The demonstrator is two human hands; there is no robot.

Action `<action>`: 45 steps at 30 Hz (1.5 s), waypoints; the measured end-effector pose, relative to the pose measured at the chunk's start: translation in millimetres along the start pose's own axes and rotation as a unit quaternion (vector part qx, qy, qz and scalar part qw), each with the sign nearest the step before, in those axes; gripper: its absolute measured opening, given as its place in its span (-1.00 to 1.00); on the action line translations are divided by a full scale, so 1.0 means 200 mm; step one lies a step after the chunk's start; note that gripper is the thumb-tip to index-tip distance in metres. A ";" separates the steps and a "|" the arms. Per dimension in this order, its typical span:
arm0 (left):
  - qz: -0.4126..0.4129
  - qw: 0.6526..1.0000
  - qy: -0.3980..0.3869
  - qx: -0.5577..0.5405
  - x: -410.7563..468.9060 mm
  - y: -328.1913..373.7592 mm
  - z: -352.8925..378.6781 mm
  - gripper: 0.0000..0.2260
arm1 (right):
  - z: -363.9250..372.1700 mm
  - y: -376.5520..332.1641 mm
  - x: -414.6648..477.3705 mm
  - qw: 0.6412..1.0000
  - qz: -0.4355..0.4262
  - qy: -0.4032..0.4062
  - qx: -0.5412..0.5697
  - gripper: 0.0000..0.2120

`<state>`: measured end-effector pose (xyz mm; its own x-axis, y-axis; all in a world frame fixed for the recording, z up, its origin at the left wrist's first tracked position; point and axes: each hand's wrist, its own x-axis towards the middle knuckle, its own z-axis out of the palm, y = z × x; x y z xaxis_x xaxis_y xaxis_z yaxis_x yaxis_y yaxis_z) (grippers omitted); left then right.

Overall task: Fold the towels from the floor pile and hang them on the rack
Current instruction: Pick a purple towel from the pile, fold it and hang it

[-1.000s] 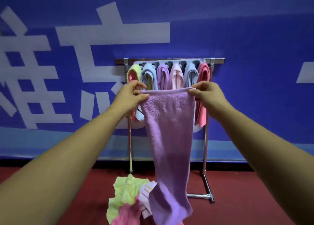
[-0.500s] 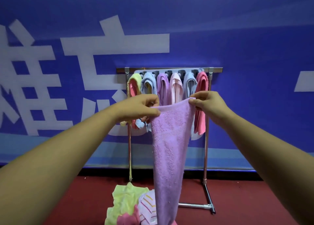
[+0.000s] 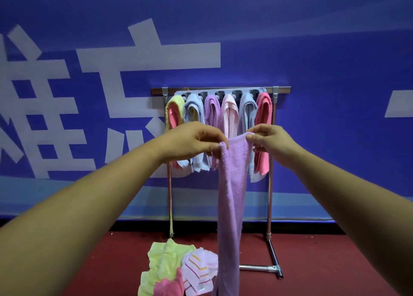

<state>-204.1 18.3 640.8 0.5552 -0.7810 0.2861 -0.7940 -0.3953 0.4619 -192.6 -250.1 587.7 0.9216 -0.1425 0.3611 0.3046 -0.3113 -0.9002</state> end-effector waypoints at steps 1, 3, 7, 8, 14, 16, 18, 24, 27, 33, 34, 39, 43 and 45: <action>0.013 1.000 0.012 0.012 0.01 0.00 0.00 -0.87 | 0.00 0.00 0.00 1.000 0.005 -0.011 -0.009 -0.90; 0.049 0.998 0.024 0.037 0.01 0.02 0.00 -0.90 | 0.02 0.00 0.00 0.999 0.012 -0.034 -0.012 -0.88; 0.065 0.995 -0.034 0.071 0.02 0.07 0.00 -0.93 | 0.10 -0.07 -0.03 0.998 -0.004 -0.058 -0.034 -0.87; 0.057 0.992 -0.032 0.108 0.03 0.07 0.01 -0.93 | 0.12 -0.08 -0.04 0.998 -0.011 -0.055 -0.036 -0.84; -0.025 0.980 0.076 0.182 0.04 0.00 0.02 -0.78 | 0.21 -0.19 -0.09 0.994 0.024 -0.081 0.065 -0.91; -0.041 0.981 0.098 0.160 0.04 -0.03 0.03 -0.79 | 0.24 -0.21 -0.11 0.988 0.041 -0.108 0.104 -0.85; -0.051 0.982 0.125 0.135 0.05 -0.04 0.04 -0.80 | 0.26 -0.23 -0.12 0.980 0.056 -0.124 0.146 -0.79; -0.075 0.977 0.168 0.110 0.05 -0.04 0.02 -0.84 | 0.28 -0.26 -0.13 0.958 0.046 -0.158 0.234 -0.74; -0.079 0.976 0.174 0.100 0.03 -0.04 0.01 -0.86 | 0.29 -0.25 -0.15 0.965 0.001 -0.171 0.197 -0.71; -0.083 0.980 0.151 0.095 0.00 -0.05 -0.01 -0.74 | 0.29 -0.23 -0.15 0.987 -0.059 -0.134 0.069 -0.80; -0.085 0.982 0.136 0.100 -0.01 -0.05 -0.02 -0.72 | 0.28 -0.22 -0.15 0.988 -0.067 -0.132 0.045 -0.82; -0.127 0.991 0.036 0.013 -0.08 -0.08 -0.06 -0.74 | 0.26 -0.18 -0.17 0.990 -0.078 -0.111 -0.025 -0.84; -0.137 0.981 0.134 0.026 -0.07 -0.11 0.00 -0.79 | 0.33 -0.13 -0.18 0.995 -0.042 -0.072 0.048 -0.82; -0.131 0.968 0.213 -0.036 -0.06 -0.13 0.05 -0.83 | 0.35 -0.13 -0.17 0.994 -0.037 -0.045 0.092 -0.86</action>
<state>-192.0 32.8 617.7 0.7991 -0.3825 0.4639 -0.6012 -0.5063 0.6182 -215.7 -171.6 580.9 0.9099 -0.0390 0.4129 0.4043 -0.1390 -0.9040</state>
